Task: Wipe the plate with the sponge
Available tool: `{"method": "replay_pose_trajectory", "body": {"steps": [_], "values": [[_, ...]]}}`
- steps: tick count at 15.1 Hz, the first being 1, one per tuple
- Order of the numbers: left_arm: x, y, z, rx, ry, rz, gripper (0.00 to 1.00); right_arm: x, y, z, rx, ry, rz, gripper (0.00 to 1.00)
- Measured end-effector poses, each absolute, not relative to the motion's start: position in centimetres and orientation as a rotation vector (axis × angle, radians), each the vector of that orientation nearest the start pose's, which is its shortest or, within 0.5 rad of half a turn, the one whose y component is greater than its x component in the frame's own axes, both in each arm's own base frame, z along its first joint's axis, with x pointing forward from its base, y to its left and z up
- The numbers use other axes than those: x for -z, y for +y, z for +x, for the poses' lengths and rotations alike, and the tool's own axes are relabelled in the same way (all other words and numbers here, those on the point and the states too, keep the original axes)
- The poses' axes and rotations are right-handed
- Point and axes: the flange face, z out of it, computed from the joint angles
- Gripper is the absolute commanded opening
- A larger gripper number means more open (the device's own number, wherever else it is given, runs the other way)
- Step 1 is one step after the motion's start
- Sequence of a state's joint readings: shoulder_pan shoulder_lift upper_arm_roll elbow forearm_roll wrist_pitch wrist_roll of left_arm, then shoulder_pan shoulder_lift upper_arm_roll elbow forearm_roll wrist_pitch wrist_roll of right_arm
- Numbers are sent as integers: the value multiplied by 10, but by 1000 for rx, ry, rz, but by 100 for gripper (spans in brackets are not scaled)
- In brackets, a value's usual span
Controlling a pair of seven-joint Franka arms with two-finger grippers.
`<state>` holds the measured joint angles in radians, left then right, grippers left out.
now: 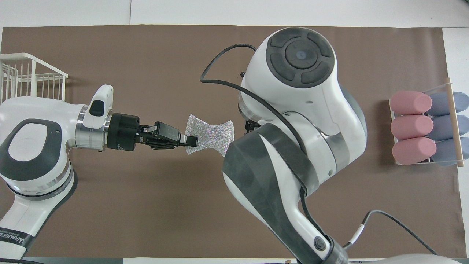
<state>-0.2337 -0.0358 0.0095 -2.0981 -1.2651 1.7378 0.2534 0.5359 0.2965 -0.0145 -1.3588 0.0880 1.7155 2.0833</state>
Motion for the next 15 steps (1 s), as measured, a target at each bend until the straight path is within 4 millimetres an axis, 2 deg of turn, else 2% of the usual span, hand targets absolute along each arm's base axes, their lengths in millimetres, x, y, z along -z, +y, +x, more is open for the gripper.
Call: {"method": "replay_pose_trajectory", "body": {"steps": [3,6,9,12,15], "values": [[-481,-190,503,290,-5,2021,0,-556,300,579,-98,2107,-2240,100],[-496,-183,509,295,1,2135,0,-551,252,600,-91,2004,-2335,100],[-519,-178,516,288,32,2282,0,-549,204,615,-89,1856,-2464,100],[-538,-175,520,264,53,2462,0,-539,135,631,-93,1607,-2643,100],[-540,-174,518,247,11,2641,0,-530,60,641,-103,1345,-2784,100]]}}
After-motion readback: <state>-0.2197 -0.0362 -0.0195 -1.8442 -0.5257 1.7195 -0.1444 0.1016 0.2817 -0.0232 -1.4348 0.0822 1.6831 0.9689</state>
